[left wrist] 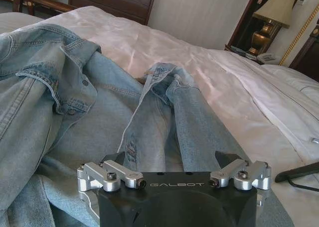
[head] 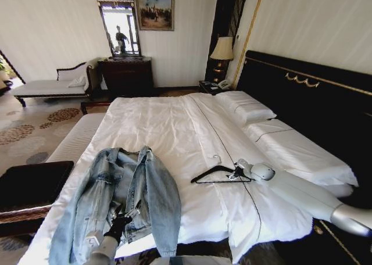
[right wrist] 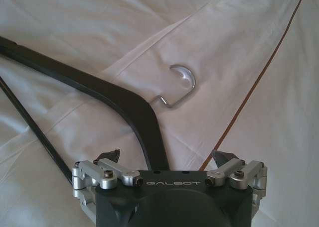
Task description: Pick up the clothes from the bed and hang them on the clothes hanger.
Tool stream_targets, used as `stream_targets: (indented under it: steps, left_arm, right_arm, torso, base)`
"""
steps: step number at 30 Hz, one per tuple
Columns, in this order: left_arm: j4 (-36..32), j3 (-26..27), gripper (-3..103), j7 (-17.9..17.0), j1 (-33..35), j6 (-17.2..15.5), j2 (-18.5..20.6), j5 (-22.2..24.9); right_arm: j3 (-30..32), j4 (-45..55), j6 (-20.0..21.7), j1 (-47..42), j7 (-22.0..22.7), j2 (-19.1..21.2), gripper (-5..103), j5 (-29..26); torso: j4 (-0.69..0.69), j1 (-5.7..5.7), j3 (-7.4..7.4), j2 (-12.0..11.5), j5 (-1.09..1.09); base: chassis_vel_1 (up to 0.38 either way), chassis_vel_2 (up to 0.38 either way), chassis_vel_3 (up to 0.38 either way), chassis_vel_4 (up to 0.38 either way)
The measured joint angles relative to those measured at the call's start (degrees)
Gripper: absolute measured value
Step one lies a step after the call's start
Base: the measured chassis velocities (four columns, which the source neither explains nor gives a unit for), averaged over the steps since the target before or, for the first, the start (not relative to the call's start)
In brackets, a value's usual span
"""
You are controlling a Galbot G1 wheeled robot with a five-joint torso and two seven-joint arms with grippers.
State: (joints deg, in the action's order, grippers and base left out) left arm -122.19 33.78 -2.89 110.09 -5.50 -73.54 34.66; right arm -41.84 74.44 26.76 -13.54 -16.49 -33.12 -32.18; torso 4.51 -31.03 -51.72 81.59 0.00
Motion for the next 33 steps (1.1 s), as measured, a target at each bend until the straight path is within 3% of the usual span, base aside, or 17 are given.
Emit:
stream_targets:
  steps: [10, 20, 23, 26, 28, 30, 33]
  left_arm:
    - [0.35, 0.17, 100, 0.24, 0.48, 1.14, -0.1, 0.56]
    - [0.53, 0.38, 100, 0.25, 0.61, 1.49, -0.47, 0.72]
    - [0.56, 0.49, 100, 0.25, 0.62, 1.55, -0.48, 0.84]
    - [0.62, 0.58, 100, 0.26, 0.66, 1.72, -0.47, 1.02]
    - [0.78, 0.62, 100, 0.3, 0.83, 2.01, -0.45, 1.02]
    - [0.8, 0.62, 100, 0.33, 0.87, 2.1, -0.45, 1.02]
    - [0.98, 0.63, 100, 0.36, 0.87, 2.4, -0.44, 1.03]
  right_arm:
    - [-12.2, -1.84, 3.0, 9.01, -5.65, -1.12, 99, -0.77]
    - [-17.04, -8.1, 3.05, 11.82, -7.24, -4.58, 93, -1.03]
    - [-17.94, -9.93, 2.96, 12.42, -8.08, -5.5, 97, -1.07]
    - [-18.23, -11.22, 2.83, 12.67, -8.64, -6.35, 95, -1.14]
    - [-18.24, -12.4, 2.68, 12.92, -8.69, -7.45, 79, -1.31]
    - [-18.28, -12.58, 2.68, 13.03, -8.79, -7.73, 79, -1.45]
    - [-18.71, -12.68, 2.77, 13.16, -9.36, -8.16, 62, -1.48]
  torso:
    - [0.01, 0.0, 0.0, 0.0, 0.0]
    - [0.0, 0.01, 0.0, 0.0, 0.01]
    - [0.0, 0.0, 0.0, 0.0, -0.01]
    - [0.0, 0.0, 0.0, 0.0, 0.0]
    - [0.0, 0.0, 0.0, 0.0, 0.0]
    - [-0.01, 0.0, 0.0, 0.0, 0.0]
    - [0.0, 0.0, 0.0, 0.0, 0.0]
  base:
    - [0.0, 0.0, 0.0, 0.0]
    - [0.0, 0.0, 0.0, 0.0]
    - [0.0, 0.0, 0.0, 0.0]
    - [0.0, 0.0, 0.0, 0.0]
    - [0.0, 0.0, 0.0, 0.0]
    - [0.0, 0.0, 0.0, 0.0]
    - [0.0, 0.0, 0.0, 0.0]
